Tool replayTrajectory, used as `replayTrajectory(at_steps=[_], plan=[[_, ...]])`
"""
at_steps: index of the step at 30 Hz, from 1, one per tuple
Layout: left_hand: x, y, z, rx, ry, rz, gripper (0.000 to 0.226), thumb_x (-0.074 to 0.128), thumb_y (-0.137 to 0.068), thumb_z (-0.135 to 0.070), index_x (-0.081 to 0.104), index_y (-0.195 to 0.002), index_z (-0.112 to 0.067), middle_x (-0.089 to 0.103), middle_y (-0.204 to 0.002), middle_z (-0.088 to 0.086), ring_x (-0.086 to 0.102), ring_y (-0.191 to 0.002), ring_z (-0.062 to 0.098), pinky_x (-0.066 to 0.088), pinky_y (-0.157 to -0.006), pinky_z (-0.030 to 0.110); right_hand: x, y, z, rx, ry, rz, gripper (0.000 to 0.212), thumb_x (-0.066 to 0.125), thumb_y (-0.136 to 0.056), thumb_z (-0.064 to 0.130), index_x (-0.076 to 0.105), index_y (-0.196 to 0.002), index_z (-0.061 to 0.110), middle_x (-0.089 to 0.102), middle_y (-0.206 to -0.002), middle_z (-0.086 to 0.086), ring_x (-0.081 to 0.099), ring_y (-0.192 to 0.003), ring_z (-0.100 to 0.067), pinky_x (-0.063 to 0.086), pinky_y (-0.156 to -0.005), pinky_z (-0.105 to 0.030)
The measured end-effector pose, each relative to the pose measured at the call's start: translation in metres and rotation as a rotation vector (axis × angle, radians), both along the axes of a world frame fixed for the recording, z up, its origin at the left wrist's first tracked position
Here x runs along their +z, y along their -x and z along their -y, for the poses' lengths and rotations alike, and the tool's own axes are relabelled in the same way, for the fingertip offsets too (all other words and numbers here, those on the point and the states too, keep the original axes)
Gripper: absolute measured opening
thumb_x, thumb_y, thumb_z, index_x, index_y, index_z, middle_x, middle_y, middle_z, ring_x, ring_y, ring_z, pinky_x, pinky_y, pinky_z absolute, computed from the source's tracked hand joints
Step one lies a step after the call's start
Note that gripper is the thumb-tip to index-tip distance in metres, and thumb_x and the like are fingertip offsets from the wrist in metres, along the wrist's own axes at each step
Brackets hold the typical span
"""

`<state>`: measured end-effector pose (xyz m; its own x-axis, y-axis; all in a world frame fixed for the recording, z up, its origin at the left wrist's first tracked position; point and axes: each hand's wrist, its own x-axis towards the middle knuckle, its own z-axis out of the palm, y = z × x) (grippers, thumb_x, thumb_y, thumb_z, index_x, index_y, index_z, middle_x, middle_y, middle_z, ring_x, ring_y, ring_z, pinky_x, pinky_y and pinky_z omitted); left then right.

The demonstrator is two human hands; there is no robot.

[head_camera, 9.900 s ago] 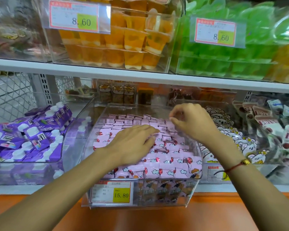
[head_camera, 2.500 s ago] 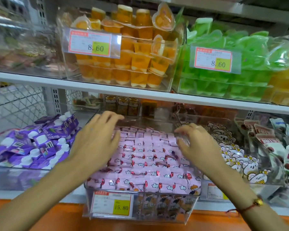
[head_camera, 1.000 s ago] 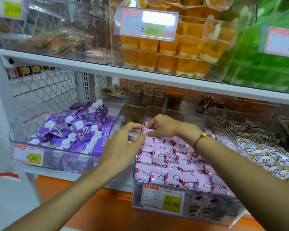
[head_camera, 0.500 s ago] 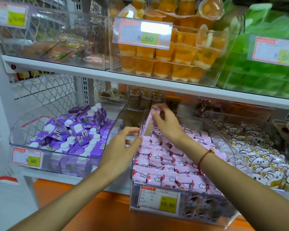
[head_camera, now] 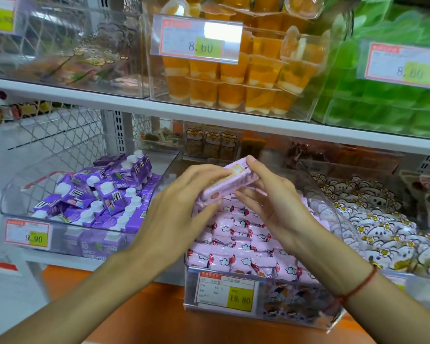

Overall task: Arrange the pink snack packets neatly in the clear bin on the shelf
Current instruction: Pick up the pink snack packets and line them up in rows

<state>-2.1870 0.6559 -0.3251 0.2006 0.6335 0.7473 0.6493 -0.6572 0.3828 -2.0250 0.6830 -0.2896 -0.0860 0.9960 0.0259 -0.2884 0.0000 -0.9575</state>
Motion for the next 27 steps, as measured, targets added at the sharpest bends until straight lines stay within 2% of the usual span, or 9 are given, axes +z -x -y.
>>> replayTrajectory(at_steps=[2, 4, 6, 12, 14, 17, 20, 22, 27], plan=[[0.004, -0.001, -0.002, -0.113, 0.236, 0.352, 0.036, 0.07, -0.083, -0.023, 0.063, -0.117, -0.029, 0.068, -0.109, -0.016, 0.065, -0.097, 0.004, 0.054, -0.076, 0.022, 0.002, -0.004, -0.001, 0.03, 0.034, 0.015, 0.046, 0.057, -0.088, 0.047, 0.064, -0.106, 0.006, 0.072, -0.087, -0.006, 0.072, -0.076, -0.015, 0.055, -0.061, -0.021], [0.012, -0.003, -0.003, -0.261, 0.625, 0.833, 0.027, 0.066, -0.082, -0.029, 0.067, -0.108, -0.021, 0.075, -0.091, -0.005, 0.071, -0.084, 0.011, 0.057, -0.062, 0.023, 0.005, -0.007, -0.002, 0.009, 0.053, 0.04, 0.049, 0.05, -0.088, 0.056, 0.061, -0.106, 0.012, 0.068, -0.086, -0.003, 0.07, -0.072, -0.013, 0.054, -0.056, -0.022], [0.016, -0.002, -0.005, -0.275, 0.813, 1.001, 0.026, 0.062, -0.084, -0.035, 0.068, -0.101, -0.016, 0.075, -0.085, 0.004, 0.073, -0.076, 0.014, 0.054, -0.051, 0.022, 0.006, -0.009, -0.005, -0.039, 0.032, 0.103, 0.047, 0.047, -0.089, 0.056, 0.059, -0.109, 0.014, 0.065, -0.093, -0.003, 0.068, -0.074, -0.012, 0.053, -0.056, -0.022], [0.016, -0.002, 0.001, -0.21, 0.747, 0.899, 0.017, 0.063, -0.084, -0.035, 0.075, -0.088, -0.023, 0.075, -0.084, -0.001, 0.072, -0.072, 0.011, 0.052, -0.045, 0.021, 0.001, -0.007, -0.007, -0.04, -0.236, 0.4, 0.035, 0.048, -0.094, 0.042, 0.052, -0.124, 0.022, 0.061, -0.117, 0.0, 0.059, -0.106, -0.011, 0.05, -0.085, -0.026], [0.014, -0.003, 0.004, -0.204, 0.651, 0.79, 0.012, 0.066, -0.078, -0.039, 0.075, -0.086, -0.04, 0.074, -0.085, -0.01, 0.069, -0.079, 0.002, 0.056, -0.05, 0.025, 0.001, -0.007, 0.0, 0.005, -0.555, 0.602, 0.041, 0.052, -0.095, 0.032, 0.044, -0.135, 0.03, 0.048, -0.134, 0.01, 0.044, -0.124, -0.003, 0.037, -0.104, -0.023], [0.013, -0.006, 0.007, -0.182, 0.553, 0.714, 0.015, 0.069, -0.074, -0.039, 0.073, -0.086, -0.047, 0.073, -0.09, -0.013, 0.066, -0.085, 0.0, 0.058, -0.064, 0.028, -0.007, -0.009, 0.003, 0.109, -0.944, 1.017, 0.053, 0.05, -0.091, 0.028, 0.036, -0.142, 0.033, 0.033, -0.147, 0.017, 0.018, -0.139, -0.004, 0.016, -0.115, -0.031], [0.011, -0.006, 0.005, -0.121, 0.499, 0.684, 0.014, 0.072, -0.075, -0.029, 0.072, -0.087, -0.037, 0.073, -0.088, -0.015, 0.066, -0.082, -0.003, 0.056, -0.072, 0.023, -0.014, -0.01, -0.002, 0.052, -1.007, 1.213, 0.051, 0.05, -0.091, 0.024, 0.041, -0.141, 0.029, 0.046, -0.138, 0.014, 0.028, -0.132, -0.009, 0.012, -0.115, -0.039], [0.011, -0.005, 0.004, -0.128, 0.501, 0.675, 0.02, 0.074, -0.075, -0.023, 0.07, -0.093, -0.031, 0.073, -0.085, -0.014, 0.066, -0.08, -0.002, 0.056, -0.074, 0.021, -0.016, -0.012, -0.006, -0.038, -1.093, 1.279, 0.044, 0.057, -0.091, 0.025, 0.049, -0.135, 0.024, 0.057, -0.123, 0.01, 0.042, -0.119, -0.011, 0.024, -0.108, -0.037], [0.011, 0.001, 0.0, -0.127, 0.434, 0.658, 0.046, 0.075, -0.077, -0.01, 0.062, -0.118, -0.024, 0.068, -0.108, -0.013, 0.065, -0.095, -0.002, 0.048, -0.072, 0.008, -0.015, -0.013, -0.019, -0.193, -0.964, 1.131, 0.033, 0.065, -0.087, 0.028, 0.052, -0.117, 0.022, 0.059, -0.107, 0.013, 0.053, -0.095, -0.005, 0.046, -0.079, -0.029]])
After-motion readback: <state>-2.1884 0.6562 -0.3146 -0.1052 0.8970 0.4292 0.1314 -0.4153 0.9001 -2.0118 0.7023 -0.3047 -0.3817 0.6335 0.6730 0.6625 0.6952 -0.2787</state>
